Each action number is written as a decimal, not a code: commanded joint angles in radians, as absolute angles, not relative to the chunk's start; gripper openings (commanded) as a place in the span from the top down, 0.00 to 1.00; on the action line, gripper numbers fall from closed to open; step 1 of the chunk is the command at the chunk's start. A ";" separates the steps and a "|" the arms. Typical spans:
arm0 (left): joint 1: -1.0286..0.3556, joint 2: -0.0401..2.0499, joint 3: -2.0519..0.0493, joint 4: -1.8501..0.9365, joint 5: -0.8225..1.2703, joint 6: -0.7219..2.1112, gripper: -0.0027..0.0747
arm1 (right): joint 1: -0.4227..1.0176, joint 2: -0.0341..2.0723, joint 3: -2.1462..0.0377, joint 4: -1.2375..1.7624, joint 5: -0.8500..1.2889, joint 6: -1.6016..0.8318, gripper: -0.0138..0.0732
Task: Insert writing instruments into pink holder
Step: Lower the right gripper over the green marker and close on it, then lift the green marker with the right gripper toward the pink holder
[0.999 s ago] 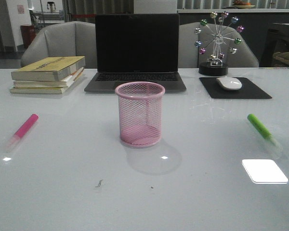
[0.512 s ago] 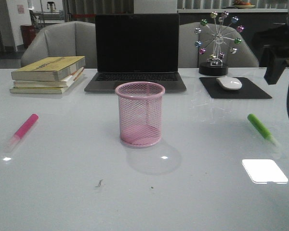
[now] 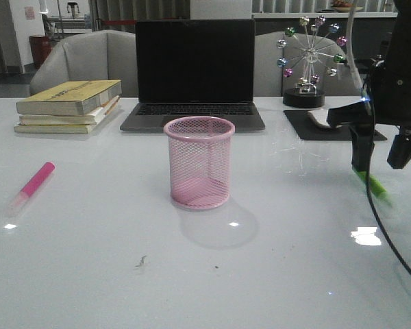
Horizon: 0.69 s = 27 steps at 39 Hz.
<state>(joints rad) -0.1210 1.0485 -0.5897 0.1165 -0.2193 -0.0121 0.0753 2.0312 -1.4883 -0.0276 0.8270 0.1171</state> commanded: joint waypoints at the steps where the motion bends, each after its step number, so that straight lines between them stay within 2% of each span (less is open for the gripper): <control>1: -0.130 1.034 -0.626 0.104 -0.301 -0.026 0.40 | 0.074 1.998 -1.525 -0.028 0.804 0.113 0.33; 22: -0.130 1.034 -0.626 0.104 -0.301 -0.026 0.40 | 0.074 2.083 -1.525 -0.028 0.826 0.113 0.33; 27: -0.130 1.034 -0.626 0.104 -0.301 -0.026 0.40 | 0.074 2.092 -1.525 -0.028 0.829 0.113 0.47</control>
<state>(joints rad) -0.1210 1.0485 -0.5897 0.1165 -0.2193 -0.0121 0.0753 2.1075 -1.5163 -0.0057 0.8277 0.1171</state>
